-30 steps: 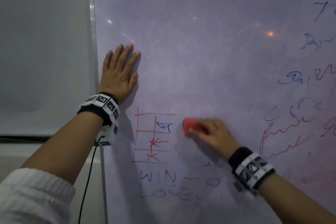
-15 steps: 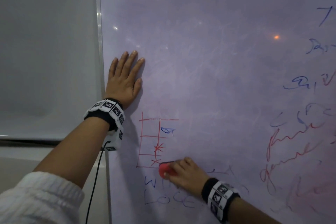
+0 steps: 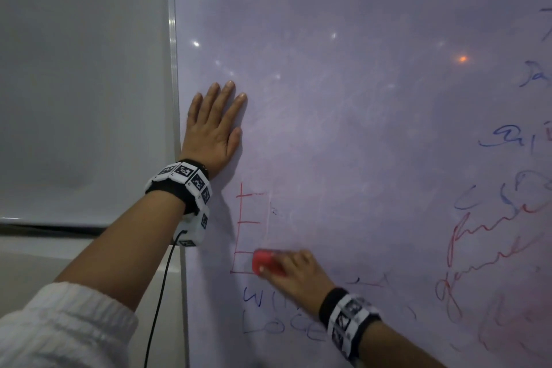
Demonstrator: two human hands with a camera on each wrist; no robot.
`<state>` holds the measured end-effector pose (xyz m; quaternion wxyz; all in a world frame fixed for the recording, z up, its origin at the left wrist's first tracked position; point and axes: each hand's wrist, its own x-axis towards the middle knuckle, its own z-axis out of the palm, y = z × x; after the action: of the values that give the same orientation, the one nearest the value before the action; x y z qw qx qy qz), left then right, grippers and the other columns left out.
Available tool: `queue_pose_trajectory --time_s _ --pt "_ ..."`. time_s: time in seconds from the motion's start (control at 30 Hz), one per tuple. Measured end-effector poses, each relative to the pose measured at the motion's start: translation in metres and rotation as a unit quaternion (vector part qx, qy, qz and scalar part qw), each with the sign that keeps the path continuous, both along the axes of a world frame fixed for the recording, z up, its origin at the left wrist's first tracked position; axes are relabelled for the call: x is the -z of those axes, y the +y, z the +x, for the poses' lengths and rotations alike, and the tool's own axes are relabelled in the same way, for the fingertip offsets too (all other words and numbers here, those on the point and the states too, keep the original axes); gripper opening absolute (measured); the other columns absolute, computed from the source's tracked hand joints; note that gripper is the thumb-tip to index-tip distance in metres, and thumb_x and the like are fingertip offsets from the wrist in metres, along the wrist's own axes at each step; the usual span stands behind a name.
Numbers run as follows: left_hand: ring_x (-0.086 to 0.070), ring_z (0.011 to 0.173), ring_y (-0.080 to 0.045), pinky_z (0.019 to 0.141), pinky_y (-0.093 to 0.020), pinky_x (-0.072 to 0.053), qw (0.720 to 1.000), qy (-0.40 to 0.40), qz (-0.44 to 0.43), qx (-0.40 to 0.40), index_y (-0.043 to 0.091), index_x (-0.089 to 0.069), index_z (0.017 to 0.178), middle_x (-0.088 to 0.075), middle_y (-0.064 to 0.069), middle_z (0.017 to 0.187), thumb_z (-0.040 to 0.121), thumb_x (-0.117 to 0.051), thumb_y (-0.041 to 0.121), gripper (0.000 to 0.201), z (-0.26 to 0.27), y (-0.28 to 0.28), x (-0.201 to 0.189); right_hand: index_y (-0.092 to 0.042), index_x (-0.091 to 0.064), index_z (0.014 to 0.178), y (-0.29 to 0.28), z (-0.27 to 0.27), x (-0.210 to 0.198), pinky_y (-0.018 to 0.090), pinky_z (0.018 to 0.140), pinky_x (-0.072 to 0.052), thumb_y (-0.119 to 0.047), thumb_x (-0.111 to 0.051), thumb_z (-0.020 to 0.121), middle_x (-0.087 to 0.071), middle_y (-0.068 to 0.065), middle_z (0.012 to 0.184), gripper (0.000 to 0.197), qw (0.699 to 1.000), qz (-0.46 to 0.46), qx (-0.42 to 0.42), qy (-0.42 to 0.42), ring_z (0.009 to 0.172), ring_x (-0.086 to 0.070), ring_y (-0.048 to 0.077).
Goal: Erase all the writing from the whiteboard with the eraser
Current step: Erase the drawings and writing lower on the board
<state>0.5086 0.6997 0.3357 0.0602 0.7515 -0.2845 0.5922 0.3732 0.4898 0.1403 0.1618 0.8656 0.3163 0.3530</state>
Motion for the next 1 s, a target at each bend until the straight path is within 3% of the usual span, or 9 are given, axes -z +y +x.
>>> queue_pose_trajectory --time_s 0.1,0.33,0.43,0.5,0.57,0.67,0.77,0.9,1.0 --pt "0.013 0.145 -0.010 0.118 -0.032 0.007 0.999 0.002 0.037 -0.001 0.018 -0.014 0.150 -0.007 -0.005 0.158 0.100 -0.011 0.040 0.055 0.001 0.008 -0.001 -0.027 -0.047 0.115 -0.003 0.005 -0.006 0.035 0.078 -0.032 -0.024 -0.082 0.050 -0.056 0.005 0.103 0.074 0.998 -0.019 -0.038 -0.037 0.087 -0.044 0.021" --pt "0.013 0.145 -0.012 0.118 -0.034 0.008 0.999 -0.002 0.054 0.004 0.028 0.003 0.151 0.017 0.010 0.157 0.100 -0.010 0.041 0.054 0.006 0.022 0.015 -0.028 -0.067 0.108 0.001 0.032 -0.194 0.035 0.073 -0.027 -0.024 -0.076 0.073 -0.064 0.011 0.099 0.036 0.922 0.287 0.039 -0.256 0.086 -0.042 0.025" --pt "0.012 0.145 -0.012 0.118 -0.035 0.007 0.999 -0.008 0.047 0.011 0.027 0.002 0.151 0.017 0.011 0.157 0.100 -0.011 0.040 0.054 0.009 0.022 0.017 -0.032 -0.068 0.101 0.009 0.036 -0.170 0.034 0.071 -0.029 -0.028 -0.073 0.079 -0.063 0.007 0.089 0.024 0.921 0.321 0.060 -0.212 0.081 -0.046 0.023" --pt "0.012 0.145 -0.012 0.118 -0.034 0.007 0.999 -0.012 0.047 0.014 0.028 0.002 0.151 0.018 0.011 0.156 0.100 -0.011 0.040 0.053 0.010 0.023 0.017 -0.038 -0.062 0.092 0.019 0.031 -0.113 0.033 0.069 -0.033 -0.038 -0.068 0.083 -0.057 -0.006 0.079 0.010 0.950 0.299 0.064 -0.067 0.073 -0.047 0.017" --pt "0.013 0.145 -0.011 0.118 -0.034 0.007 0.999 -0.007 0.050 0.014 0.028 0.002 0.151 0.018 0.012 0.156 0.100 -0.011 0.040 0.053 0.009 0.023 0.016 -0.037 -0.057 0.101 0.026 0.016 -0.038 0.035 0.071 -0.034 -0.030 -0.066 0.078 -0.059 -0.006 0.090 0.026 0.992 0.119 0.025 0.041 0.079 -0.045 0.017" --pt "0.012 0.145 -0.010 0.118 -0.034 0.006 0.999 0.005 0.039 0.007 0.024 -0.011 0.151 0.005 0.004 0.159 0.100 -0.011 0.039 0.053 0.007 0.024 0.017 -0.031 -0.057 0.112 0.022 0.007 0.026 0.034 0.074 -0.032 -0.024 -0.076 0.062 -0.064 0.000 0.092 0.054 0.997 -0.058 -0.041 0.020 0.082 -0.044 0.019" --pt "0.010 0.145 -0.010 0.117 -0.035 0.002 0.999 0.004 0.038 0.013 0.015 -0.027 0.145 -0.025 -0.008 0.151 0.100 -0.013 0.038 0.052 0.007 0.023 0.017 -0.028 -0.051 0.114 0.030 0.020 -0.034 0.034 0.075 -0.031 -0.024 -0.085 0.056 -0.057 0.005 0.102 0.067 0.994 0.015 -0.078 -0.075 0.086 -0.044 0.021" --pt "0.010 0.145 -0.010 0.117 -0.035 0.002 0.999 0.001 0.037 0.022 0.015 -0.027 0.145 -0.031 -0.011 0.149 0.101 -0.013 0.037 0.052 0.006 0.024 0.017 -0.029 -0.060 0.110 0.039 0.038 -0.151 0.034 0.071 -0.028 -0.023 -0.084 0.069 -0.063 0.009 0.097 0.049 0.943 0.263 -0.025 -0.201 0.084 -0.045 0.025" --pt "0.010 0.145 -0.010 0.117 -0.035 0.002 0.999 0.001 0.036 0.021 0.015 -0.026 0.145 -0.028 -0.009 0.150 0.101 -0.013 0.036 0.051 0.005 0.024 0.018 -0.029 -0.056 0.115 0.044 0.040 -0.127 0.035 0.070 -0.030 -0.020 -0.083 0.070 -0.050 0.007 0.105 0.053 0.938 0.279 -0.029 -0.203 0.084 -0.045 0.026"
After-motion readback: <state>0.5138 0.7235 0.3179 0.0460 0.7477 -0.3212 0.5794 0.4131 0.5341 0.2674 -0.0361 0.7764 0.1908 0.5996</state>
